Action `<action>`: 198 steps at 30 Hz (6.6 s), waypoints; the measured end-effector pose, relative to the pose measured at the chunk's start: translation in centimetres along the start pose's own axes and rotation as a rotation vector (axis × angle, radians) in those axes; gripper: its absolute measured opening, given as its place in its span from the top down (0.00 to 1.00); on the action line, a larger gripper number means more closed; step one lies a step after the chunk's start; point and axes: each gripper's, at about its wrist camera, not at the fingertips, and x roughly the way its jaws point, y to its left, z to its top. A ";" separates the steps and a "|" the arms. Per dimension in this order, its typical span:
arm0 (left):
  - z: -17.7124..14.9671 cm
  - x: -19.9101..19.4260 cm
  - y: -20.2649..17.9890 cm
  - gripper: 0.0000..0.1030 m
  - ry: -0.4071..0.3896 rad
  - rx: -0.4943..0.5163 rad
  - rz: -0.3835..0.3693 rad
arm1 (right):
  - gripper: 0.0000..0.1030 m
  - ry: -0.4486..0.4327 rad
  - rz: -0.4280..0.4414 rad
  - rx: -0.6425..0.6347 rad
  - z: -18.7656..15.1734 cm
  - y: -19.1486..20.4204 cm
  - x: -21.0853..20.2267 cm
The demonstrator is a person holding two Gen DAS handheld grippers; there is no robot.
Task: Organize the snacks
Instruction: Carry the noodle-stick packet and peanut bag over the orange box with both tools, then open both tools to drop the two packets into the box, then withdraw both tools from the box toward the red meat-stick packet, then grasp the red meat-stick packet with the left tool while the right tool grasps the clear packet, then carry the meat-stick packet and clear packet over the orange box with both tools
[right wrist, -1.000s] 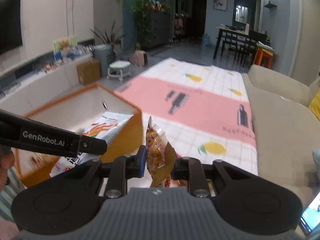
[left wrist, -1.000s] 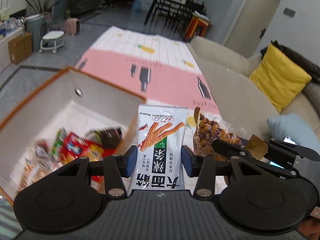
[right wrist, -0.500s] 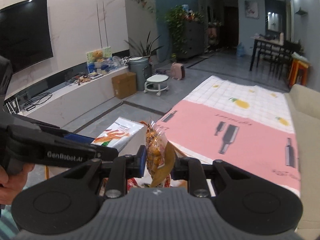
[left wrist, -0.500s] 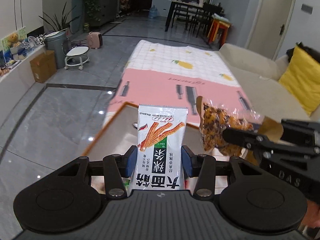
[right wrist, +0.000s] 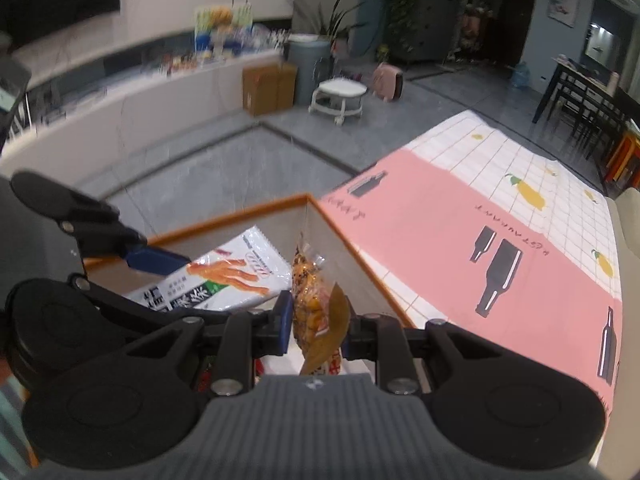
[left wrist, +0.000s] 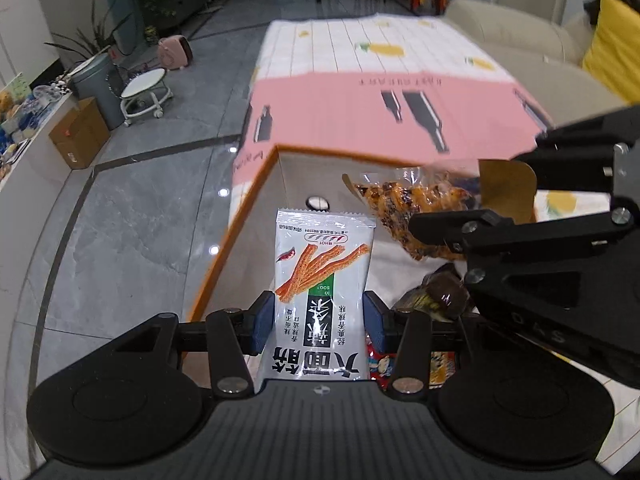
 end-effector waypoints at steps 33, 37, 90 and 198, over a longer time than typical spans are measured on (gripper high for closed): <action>-1.8 2.6 -0.8 0.27 0.112 0.094 0.035 | 0.56 0.220 0.044 0.065 -2.9 -1.6 4.5; -1.8 1.4 -0.8 0.24 0.093 0.076 0.027 | 0.55 0.204 0.096 0.146 -2.9 -2.5 3.4; -4.6 -0.3 -18.2 0.22 -0.076 -0.051 -0.268 | 0.37 0.015 -0.335 0.400 -25.2 -12.1 -10.8; -3.3 -8.8 -12.8 0.41 -0.159 -0.083 -0.302 | 0.66 -0.108 -0.061 0.451 -20.0 -7.7 -14.2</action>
